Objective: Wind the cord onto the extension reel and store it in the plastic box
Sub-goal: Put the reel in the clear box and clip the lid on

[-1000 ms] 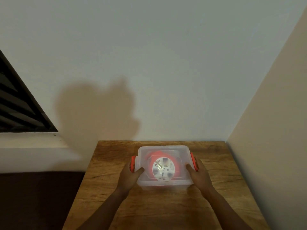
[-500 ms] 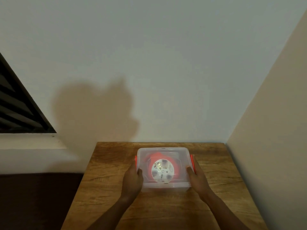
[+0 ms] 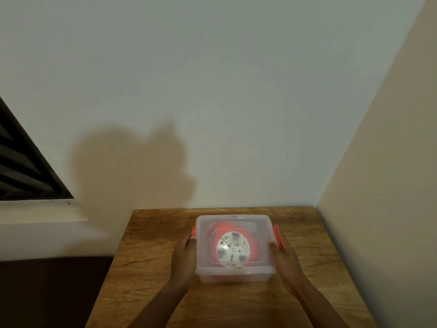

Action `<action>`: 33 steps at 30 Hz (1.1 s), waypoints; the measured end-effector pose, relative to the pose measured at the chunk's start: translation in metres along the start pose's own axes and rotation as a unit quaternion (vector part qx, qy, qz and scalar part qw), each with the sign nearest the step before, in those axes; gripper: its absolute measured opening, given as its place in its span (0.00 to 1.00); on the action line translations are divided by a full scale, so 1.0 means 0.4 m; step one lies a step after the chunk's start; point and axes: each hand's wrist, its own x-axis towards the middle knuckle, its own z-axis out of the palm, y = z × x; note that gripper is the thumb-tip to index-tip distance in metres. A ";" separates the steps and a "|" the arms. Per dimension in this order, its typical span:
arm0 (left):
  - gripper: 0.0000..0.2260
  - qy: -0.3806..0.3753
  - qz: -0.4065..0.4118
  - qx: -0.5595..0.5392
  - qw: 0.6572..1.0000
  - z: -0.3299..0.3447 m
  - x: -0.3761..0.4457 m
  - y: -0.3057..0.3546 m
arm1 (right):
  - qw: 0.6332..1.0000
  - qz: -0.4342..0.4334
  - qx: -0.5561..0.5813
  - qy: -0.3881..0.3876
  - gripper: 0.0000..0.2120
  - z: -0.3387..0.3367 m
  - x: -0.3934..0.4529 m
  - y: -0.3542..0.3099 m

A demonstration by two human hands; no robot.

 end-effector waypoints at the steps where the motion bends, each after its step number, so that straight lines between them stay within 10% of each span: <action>1: 0.11 0.005 -0.002 -0.009 1.000 0.007 -0.001 0.006 | 1.000 -0.004 0.012 0.004 0.24 -0.013 -0.003 -0.006; 33: 0.23 -0.177 0.010 0.072 0.981 0.565 0.126 0.170 | 0.987 -0.006 -0.122 0.106 0.21 -0.456 0.362 -0.064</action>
